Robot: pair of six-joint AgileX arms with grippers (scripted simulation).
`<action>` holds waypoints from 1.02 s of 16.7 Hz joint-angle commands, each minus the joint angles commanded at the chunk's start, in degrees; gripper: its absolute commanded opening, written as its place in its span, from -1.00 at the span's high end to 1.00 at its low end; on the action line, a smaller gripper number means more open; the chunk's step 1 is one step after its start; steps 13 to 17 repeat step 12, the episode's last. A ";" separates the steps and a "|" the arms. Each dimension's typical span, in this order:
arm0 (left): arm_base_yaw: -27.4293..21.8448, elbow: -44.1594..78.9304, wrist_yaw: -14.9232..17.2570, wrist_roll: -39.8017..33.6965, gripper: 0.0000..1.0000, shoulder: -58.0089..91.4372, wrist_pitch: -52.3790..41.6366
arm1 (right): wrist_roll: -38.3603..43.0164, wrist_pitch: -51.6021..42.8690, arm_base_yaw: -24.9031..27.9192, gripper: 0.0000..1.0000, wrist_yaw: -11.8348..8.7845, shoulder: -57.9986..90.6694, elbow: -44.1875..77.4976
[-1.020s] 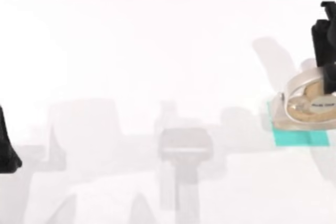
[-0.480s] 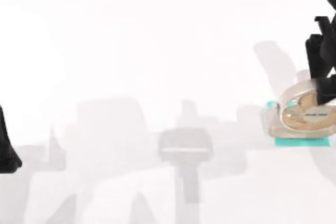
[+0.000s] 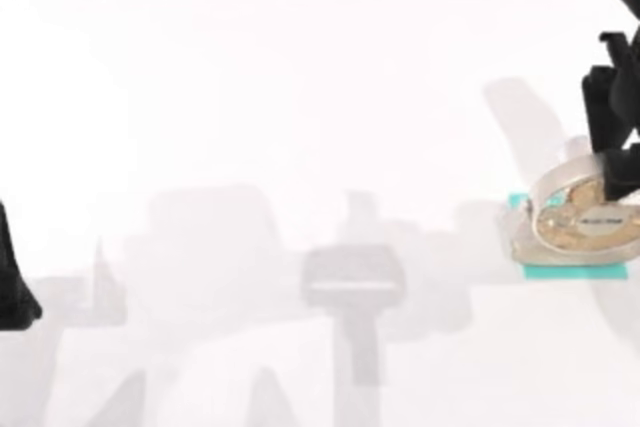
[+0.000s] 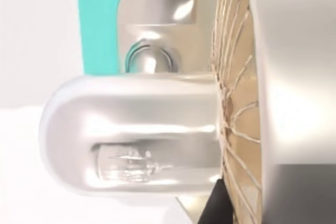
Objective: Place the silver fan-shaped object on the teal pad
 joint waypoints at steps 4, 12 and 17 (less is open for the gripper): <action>0.00 0.00 0.00 0.00 -1.00 0.00 0.00 | 0.00 0.00 0.00 -0.66 0.00 0.00 0.00; 0.00 0.00 0.00 0.00 -1.00 0.00 0.00 | 0.00 0.00 0.00 -1.00 0.00 0.00 0.00; 0.00 0.00 0.00 0.00 -1.00 0.00 0.00 | 0.00 0.00 0.00 -1.00 0.00 0.00 0.00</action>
